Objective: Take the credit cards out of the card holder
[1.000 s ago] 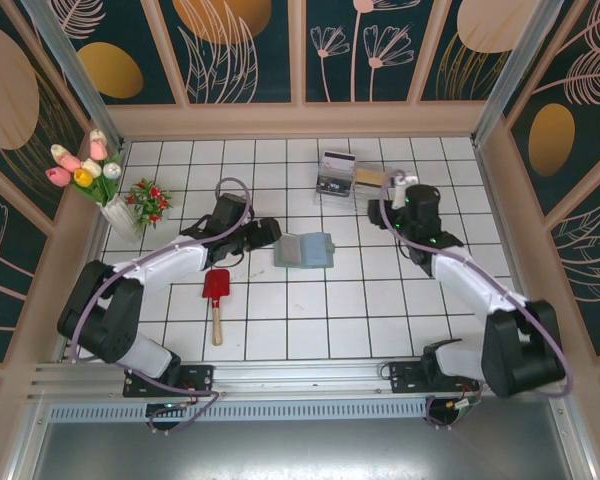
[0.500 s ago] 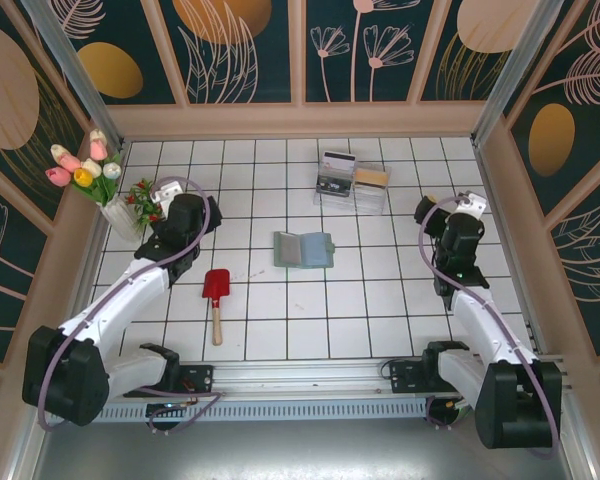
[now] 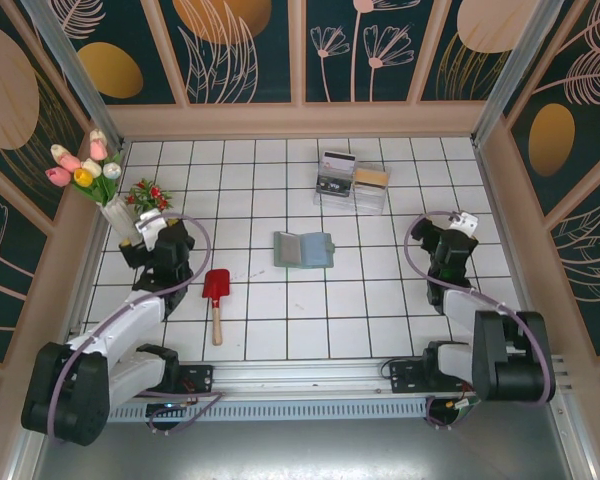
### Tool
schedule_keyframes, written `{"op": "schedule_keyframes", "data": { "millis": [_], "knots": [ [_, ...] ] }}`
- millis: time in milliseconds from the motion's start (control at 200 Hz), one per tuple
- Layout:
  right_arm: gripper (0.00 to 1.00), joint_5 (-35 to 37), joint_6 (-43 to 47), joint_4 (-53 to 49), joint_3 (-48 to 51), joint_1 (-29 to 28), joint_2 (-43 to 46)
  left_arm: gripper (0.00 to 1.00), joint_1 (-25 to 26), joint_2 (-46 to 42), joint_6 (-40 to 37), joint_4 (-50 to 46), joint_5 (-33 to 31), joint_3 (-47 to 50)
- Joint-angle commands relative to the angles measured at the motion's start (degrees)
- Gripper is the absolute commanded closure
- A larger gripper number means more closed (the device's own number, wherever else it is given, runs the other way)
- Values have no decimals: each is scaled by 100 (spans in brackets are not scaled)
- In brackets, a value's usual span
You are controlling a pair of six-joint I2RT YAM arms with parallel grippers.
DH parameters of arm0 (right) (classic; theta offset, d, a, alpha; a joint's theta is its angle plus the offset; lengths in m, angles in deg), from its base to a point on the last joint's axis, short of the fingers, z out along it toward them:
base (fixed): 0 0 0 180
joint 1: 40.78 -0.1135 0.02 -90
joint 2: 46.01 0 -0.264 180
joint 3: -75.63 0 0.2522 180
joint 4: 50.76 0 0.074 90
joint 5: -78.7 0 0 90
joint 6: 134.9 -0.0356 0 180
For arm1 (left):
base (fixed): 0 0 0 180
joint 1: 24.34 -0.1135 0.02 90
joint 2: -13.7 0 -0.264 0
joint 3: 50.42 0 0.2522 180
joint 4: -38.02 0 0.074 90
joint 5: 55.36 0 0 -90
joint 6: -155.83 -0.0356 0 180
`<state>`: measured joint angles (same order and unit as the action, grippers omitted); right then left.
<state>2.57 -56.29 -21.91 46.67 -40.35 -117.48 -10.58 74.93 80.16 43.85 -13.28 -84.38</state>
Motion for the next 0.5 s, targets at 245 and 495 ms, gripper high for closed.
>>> {"op": "schedule_keyframes", "data": {
  "millis": [245,495],
  "knots": [
    [1,-761,716,1405,-71,-24,-747,1,-638,-52,-723,2889,1471,1094],
    [1,-1273,1165,2260,99,8,-1090,1,-974,708,-1026,4138,2731,1154]
  ]
}}
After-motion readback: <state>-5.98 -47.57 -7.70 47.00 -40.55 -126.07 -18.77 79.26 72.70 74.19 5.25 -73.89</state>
